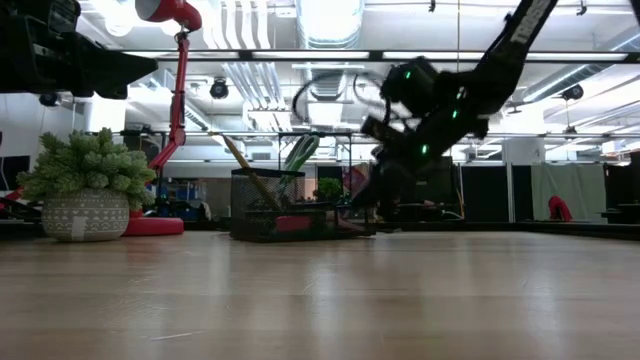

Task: Pick and place office supplies into organizer
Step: Return to Home Position

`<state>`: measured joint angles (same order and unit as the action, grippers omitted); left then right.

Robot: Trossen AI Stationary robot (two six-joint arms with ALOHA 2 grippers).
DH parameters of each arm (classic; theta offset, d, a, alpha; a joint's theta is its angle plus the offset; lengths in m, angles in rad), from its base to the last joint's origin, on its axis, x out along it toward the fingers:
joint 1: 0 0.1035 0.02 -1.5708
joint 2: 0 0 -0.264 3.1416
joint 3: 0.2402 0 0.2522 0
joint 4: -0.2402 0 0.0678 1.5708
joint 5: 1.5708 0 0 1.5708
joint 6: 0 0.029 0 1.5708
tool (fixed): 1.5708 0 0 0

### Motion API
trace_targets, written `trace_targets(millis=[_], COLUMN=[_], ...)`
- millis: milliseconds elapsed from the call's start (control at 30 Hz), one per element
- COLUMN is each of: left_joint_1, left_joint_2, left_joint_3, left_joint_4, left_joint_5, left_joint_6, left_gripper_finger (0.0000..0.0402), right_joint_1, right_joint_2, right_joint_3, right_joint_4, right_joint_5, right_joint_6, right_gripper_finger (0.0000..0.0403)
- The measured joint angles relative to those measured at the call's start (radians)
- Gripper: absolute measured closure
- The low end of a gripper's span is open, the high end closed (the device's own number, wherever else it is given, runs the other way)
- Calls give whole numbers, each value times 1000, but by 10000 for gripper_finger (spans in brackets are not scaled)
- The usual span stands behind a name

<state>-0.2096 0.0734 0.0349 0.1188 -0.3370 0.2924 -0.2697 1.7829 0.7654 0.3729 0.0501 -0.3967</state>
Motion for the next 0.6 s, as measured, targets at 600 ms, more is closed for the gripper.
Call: trace_targets(millis=[600], left_joint_1=[0], left_joint_2=[1], left_joint_3=[0], left_joint_4=[-1], left_joint_5=[2], left_joint_6=[1], left_gripper_finger=[402], right_joint_1=[121], right_joint_2=[-637], right_joint_3=[-543], right_joint_4=[304], right_joint_5=[-146], right_joint_6=[237], right_gripper_finger=[394])
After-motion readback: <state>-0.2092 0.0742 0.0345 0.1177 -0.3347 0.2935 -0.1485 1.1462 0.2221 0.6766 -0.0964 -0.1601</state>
